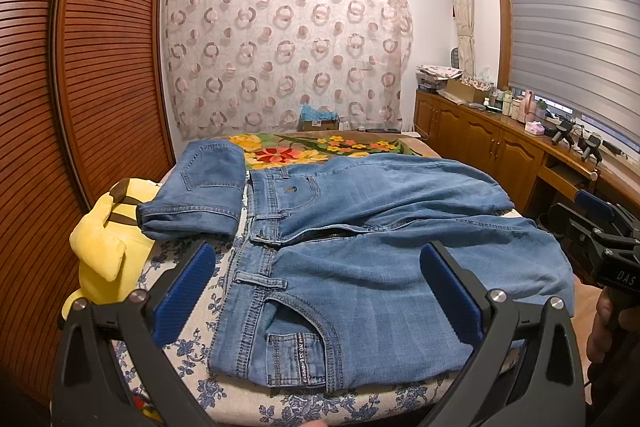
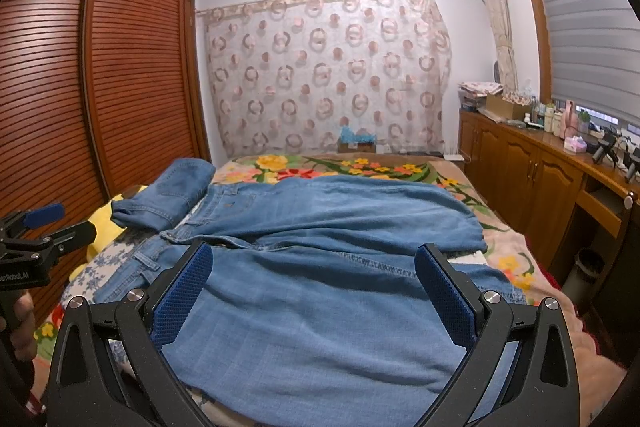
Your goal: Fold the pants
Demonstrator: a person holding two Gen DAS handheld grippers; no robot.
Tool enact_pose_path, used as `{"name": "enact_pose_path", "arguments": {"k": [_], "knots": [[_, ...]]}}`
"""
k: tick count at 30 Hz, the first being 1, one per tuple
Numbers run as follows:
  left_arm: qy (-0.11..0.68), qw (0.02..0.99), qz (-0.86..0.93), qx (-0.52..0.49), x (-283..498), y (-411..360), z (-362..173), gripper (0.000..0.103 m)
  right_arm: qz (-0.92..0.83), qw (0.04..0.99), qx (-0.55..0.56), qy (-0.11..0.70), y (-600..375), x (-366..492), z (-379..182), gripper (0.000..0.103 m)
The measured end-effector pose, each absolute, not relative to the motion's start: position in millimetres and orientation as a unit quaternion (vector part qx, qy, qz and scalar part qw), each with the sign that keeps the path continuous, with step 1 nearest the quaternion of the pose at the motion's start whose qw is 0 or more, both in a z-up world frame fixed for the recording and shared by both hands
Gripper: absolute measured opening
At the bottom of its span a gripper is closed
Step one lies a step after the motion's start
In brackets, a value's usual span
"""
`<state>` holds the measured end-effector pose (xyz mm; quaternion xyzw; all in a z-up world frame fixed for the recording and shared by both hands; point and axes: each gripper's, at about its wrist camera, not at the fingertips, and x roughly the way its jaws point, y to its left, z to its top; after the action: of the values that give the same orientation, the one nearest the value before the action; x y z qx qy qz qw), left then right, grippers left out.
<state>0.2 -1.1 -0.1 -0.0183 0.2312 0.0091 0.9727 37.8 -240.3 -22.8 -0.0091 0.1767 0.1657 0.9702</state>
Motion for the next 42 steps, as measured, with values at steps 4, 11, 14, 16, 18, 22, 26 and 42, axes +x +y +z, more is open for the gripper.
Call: {"name": "enact_pose_path", "arguments": {"k": [4,11,14,16,18,22,26,42], "knots": [[0.231,0.973,0.009,-0.019,0.3,-1.4,-0.1,0.103,0.166,0.97,-0.009,0.176,-240.1,37.4,-22.8,0.103],[0.231,0.973,0.009,-0.019,0.3,-1.4,-0.1,0.103,0.166,0.97,-0.009,0.177,-239.9,37.1,-22.8,0.103],[0.231,0.973,0.009,-0.019,0.3,-1.3,-0.1,0.103,0.166,0.97,-0.009,0.176,-240.2,36.8,-22.7,0.103],[0.231,0.973,0.009,-0.019,0.4,-1.4,-0.1,0.103,0.166,0.97,-0.009,0.176,-240.1,36.7,-22.7,0.103],[0.231,0.973,0.009,-0.018,0.2,-1.3,-0.1,0.103,0.165,0.97,-0.009,0.176,-240.4,36.9,-22.7,0.103],[0.231,0.973,0.009,-0.019,0.2,-1.2,-0.1,0.103,0.166,0.97,-0.009,0.176,-240.3,36.5,-22.4,0.103],[0.231,0.973,0.008,-0.019,0.1,-1.0,0.0,0.103,0.166,0.97,-0.009,0.175,-240.7,36.4,-22.0,0.103],[0.231,0.973,0.008,-0.02,0.3,-1.2,-0.2,0.103,0.166,0.971,-0.009,0.175,-240.9,35.1,-20.6,0.103]]}}
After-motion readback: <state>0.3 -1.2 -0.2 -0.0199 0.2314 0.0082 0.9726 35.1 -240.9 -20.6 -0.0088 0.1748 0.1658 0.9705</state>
